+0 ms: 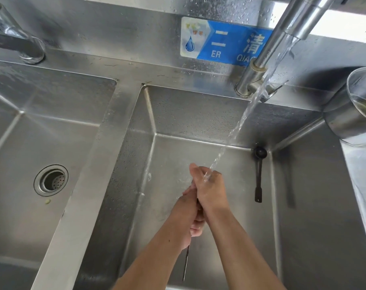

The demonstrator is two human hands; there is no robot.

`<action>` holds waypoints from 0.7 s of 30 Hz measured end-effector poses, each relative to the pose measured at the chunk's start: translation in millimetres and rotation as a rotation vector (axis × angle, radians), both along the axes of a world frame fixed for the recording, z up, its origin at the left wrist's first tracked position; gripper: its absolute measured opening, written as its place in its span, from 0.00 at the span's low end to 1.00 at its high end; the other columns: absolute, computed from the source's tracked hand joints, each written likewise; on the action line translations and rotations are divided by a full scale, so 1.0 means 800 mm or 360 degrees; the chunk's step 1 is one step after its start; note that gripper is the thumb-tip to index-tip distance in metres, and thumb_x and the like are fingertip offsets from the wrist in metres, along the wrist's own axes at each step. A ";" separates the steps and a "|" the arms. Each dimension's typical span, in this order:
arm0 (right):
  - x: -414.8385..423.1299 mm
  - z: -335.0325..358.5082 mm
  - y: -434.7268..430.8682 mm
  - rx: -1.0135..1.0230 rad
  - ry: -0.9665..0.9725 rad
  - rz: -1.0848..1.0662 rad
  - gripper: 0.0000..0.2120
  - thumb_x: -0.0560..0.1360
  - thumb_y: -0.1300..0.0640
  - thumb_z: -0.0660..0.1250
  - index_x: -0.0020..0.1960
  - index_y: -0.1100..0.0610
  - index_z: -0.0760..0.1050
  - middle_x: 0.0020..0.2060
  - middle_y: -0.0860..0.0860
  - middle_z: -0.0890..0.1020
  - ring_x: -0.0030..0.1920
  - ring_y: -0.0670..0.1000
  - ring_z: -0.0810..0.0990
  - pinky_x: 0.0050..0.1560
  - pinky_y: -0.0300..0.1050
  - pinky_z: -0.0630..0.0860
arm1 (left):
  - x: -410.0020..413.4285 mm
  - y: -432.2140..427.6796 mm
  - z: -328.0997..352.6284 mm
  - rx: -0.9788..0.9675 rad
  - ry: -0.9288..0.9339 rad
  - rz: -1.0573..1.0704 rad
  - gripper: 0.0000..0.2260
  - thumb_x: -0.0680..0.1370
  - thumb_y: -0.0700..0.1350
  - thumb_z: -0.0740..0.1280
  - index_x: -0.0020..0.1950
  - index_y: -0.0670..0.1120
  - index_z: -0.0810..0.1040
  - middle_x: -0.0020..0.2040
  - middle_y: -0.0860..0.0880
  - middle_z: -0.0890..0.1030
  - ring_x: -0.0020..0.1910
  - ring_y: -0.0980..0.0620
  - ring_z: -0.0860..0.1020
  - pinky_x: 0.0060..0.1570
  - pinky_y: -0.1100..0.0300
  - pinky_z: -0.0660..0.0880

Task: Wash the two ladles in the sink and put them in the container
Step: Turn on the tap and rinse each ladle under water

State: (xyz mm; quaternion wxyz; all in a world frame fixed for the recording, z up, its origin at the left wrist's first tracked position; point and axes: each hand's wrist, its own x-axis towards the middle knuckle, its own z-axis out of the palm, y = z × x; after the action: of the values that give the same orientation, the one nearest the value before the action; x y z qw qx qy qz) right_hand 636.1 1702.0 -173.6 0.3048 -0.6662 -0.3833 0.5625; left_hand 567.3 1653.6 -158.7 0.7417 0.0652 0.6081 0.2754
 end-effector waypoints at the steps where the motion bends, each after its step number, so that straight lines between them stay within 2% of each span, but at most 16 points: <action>1: -0.002 -0.001 0.005 -0.0138 0.0070 -0.0103 0.27 0.77 0.45 0.67 0.26 0.59 0.68 0.26 0.67 0.79 0.22 0.54 0.80 0.22 0.40 0.72 | 0.002 0.000 0.001 0.0009 0.0025 0.0004 0.28 0.80 0.66 0.55 0.27 0.49 0.60 0.23 0.50 0.60 0.21 0.54 0.54 0.27 0.62 0.47; 3: -0.004 -0.001 0.012 -0.0438 0.0218 -0.0221 0.34 0.78 0.39 0.62 0.18 0.56 0.68 0.22 0.62 0.77 0.22 0.54 0.80 0.20 0.37 0.69 | 0.001 0.000 -0.002 0.0001 0.0074 -0.0046 0.27 0.80 0.64 0.54 0.27 0.49 0.59 0.24 0.49 0.59 0.21 0.54 0.54 0.27 0.63 0.47; 5: 0.001 -0.001 0.010 -0.0594 0.0377 -0.0307 0.38 0.79 0.34 0.57 0.17 0.55 0.67 0.18 0.56 0.75 0.26 0.57 0.82 0.21 0.36 0.69 | -0.003 -0.002 -0.008 -0.0037 0.0078 -0.0137 0.25 0.82 0.57 0.53 0.27 0.49 0.59 0.24 0.50 0.59 0.20 0.54 0.54 0.25 0.66 0.48; 7: 0.005 -0.003 0.005 -0.0599 0.0634 -0.0409 0.34 0.79 0.34 0.56 0.22 0.56 0.69 0.21 0.55 0.74 0.27 0.58 0.81 0.24 0.39 0.71 | -0.011 -0.002 -0.012 -0.0092 -0.0016 -0.0186 0.23 0.81 0.56 0.53 0.26 0.50 0.59 0.23 0.51 0.59 0.19 0.54 0.54 0.23 0.67 0.49; 9: 0.012 -0.009 -0.005 -0.0405 0.0763 -0.0263 0.32 0.79 0.35 0.58 0.27 0.57 0.74 0.25 0.55 0.77 0.27 0.56 0.81 0.30 0.44 0.75 | -0.018 0.000 -0.012 -0.0124 -0.0250 -0.0161 0.22 0.79 0.59 0.55 0.29 0.50 0.61 0.25 0.52 0.58 0.20 0.55 0.53 0.21 0.66 0.49; 12: 0.025 -0.010 -0.011 0.0004 0.0335 0.0222 0.24 0.72 0.32 0.65 0.39 0.55 0.75 0.29 0.48 0.79 0.25 0.48 0.74 0.27 0.43 0.71 | -0.026 0.003 -0.008 -0.0061 -0.0612 -0.0060 0.19 0.75 0.62 0.65 0.34 0.49 0.69 0.29 0.52 0.60 0.21 0.57 0.55 0.19 0.67 0.51; 15: 0.032 -0.005 -0.007 0.0170 0.0050 0.0463 0.21 0.65 0.38 0.73 0.46 0.52 0.71 0.31 0.46 0.76 0.28 0.45 0.75 0.27 0.39 0.75 | -0.030 0.000 -0.008 -0.0011 -0.0755 0.0099 0.15 0.76 0.58 0.66 0.37 0.48 0.75 0.31 0.50 0.65 0.21 0.57 0.58 0.16 0.67 0.55; 17: 0.030 -0.003 -0.003 0.0286 -0.0068 0.0603 0.17 0.65 0.44 0.73 0.46 0.49 0.71 0.32 0.44 0.77 0.28 0.43 0.76 0.26 0.36 0.75 | -0.029 -0.004 -0.010 -0.0034 -0.0752 0.0268 0.14 0.78 0.52 0.65 0.37 0.46 0.77 0.31 0.49 0.67 0.21 0.57 0.59 0.16 0.66 0.56; 19: 0.025 -0.004 0.000 0.0384 -0.0120 0.0666 0.09 0.67 0.50 0.71 0.45 0.47 0.73 0.31 0.44 0.77 0.25 0.44 0.76 0.24 0.40 0.76 | -0.022 -0.007 -0.010 -0.0044 -0.0767 0.0516 0.08 0.77 0.43 0.63 0.38 0.43 0.75 0.30 0.48 0.67 0.21 0.56 0.60 0.16 0.66 0.55; 21: 0.020 -0.004 0.003 0.0478 -0.0242 0.0617 0.05 0.70 0.53 0.69 0.41 0.48 0.73 0.29 0.46 0.78 0.22 0.46 0.75 0.23 0.42 0.74 | -0.013 -0.010 -0.011 0.0008 -0.0673 0.0654 0.08 0.77 0.38 0.60 0.38 0.42 0.73 0.30 0.48 0.68 0.21 0.56 0.60 0.16 0.66 0.55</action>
State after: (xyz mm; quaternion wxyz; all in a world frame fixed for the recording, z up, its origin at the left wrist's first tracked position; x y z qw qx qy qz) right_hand 651.9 1704.2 -176.8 0.2570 -0.5679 -0.6050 0.4955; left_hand 556.9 1645.4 -167.2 0.7805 -0.1161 0.4399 0.4288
